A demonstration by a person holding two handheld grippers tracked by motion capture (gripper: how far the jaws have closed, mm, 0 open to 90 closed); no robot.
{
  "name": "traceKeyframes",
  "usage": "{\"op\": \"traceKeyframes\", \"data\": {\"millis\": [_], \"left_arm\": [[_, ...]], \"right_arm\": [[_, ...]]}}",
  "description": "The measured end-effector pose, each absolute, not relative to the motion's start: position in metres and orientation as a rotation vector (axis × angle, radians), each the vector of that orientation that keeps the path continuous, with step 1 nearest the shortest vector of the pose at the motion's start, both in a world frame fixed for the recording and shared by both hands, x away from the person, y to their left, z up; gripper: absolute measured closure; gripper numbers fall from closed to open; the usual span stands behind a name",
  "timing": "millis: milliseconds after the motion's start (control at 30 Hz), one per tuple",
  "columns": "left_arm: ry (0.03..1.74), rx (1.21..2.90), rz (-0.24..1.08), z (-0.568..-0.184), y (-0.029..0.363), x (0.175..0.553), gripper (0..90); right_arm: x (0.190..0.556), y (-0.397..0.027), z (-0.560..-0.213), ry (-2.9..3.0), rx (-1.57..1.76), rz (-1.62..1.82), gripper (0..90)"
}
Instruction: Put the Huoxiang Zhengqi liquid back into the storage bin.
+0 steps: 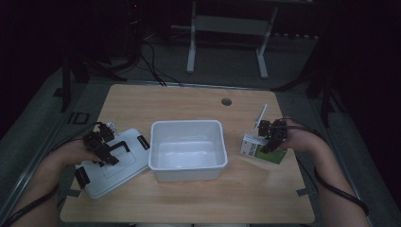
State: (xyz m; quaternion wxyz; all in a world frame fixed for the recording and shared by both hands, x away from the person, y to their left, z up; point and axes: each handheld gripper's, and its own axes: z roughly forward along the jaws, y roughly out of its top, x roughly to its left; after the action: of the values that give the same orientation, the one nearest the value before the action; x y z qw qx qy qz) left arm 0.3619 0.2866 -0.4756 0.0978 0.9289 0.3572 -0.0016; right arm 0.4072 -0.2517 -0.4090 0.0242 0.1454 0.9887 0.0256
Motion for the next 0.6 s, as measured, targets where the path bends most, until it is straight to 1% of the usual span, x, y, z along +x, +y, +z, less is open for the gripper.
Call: {"op": "traceKeyframes", "data": {"millis": [233,600], "left_arm": [[1.051,2.759,0.002,-0.476,0.284,0.361,29.0],[1.050,2.759,0.020,-0.470,0.284,0.360,28.9]], "right_arm": [[0.395,-0.239,-0.375,3.025,0.356,0.138,63.4],[0.380,-0.212,-0.333,3.014,0.251,0.143,63.5]]}}
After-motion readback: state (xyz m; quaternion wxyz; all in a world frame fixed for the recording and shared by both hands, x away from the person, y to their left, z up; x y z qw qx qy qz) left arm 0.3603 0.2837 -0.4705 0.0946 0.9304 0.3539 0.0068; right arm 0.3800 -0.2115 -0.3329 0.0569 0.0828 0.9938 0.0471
